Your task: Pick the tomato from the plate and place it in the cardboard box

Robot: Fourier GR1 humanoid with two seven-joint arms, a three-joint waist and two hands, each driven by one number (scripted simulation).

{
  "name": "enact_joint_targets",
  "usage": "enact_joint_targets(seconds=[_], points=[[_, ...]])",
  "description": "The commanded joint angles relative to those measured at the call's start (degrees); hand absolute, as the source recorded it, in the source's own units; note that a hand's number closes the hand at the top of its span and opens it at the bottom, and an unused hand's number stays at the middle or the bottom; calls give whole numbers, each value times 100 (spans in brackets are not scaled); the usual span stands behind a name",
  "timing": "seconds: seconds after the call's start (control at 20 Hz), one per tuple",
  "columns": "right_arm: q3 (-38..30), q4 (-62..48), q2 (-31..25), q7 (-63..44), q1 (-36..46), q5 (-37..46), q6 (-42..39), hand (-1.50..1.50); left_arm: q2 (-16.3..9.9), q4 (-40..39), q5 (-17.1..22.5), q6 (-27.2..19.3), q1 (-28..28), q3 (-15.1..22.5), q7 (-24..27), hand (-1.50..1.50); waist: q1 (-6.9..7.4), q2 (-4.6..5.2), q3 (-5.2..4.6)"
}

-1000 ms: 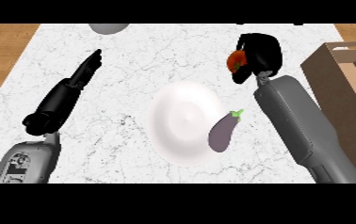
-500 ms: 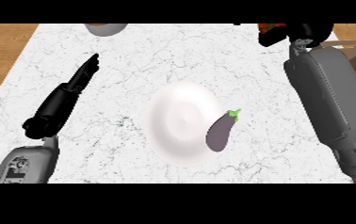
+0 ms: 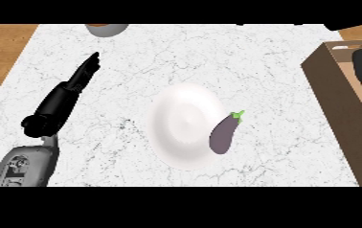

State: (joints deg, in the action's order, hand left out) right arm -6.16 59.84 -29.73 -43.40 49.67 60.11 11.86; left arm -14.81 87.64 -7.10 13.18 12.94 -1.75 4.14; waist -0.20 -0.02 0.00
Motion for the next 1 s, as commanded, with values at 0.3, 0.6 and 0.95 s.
enact_joint_targets(seconds=[0.3,0.6,0.95], points=[[-697,-936,-1123,915,-624,-533,-921,150,53,264,-119,0,-140,68,-27,0,62,11,3],[-1231,-1298,-1466,1596,-1247,-1347,-1893,150,-55,62,15,104,-217,-158,140,0,-6,1,3],[-1246,-1857,-1586,1577,-1260,-1546,-2899,150,5,-126,-49,142,105,-129,99,0,27,12,-1]])
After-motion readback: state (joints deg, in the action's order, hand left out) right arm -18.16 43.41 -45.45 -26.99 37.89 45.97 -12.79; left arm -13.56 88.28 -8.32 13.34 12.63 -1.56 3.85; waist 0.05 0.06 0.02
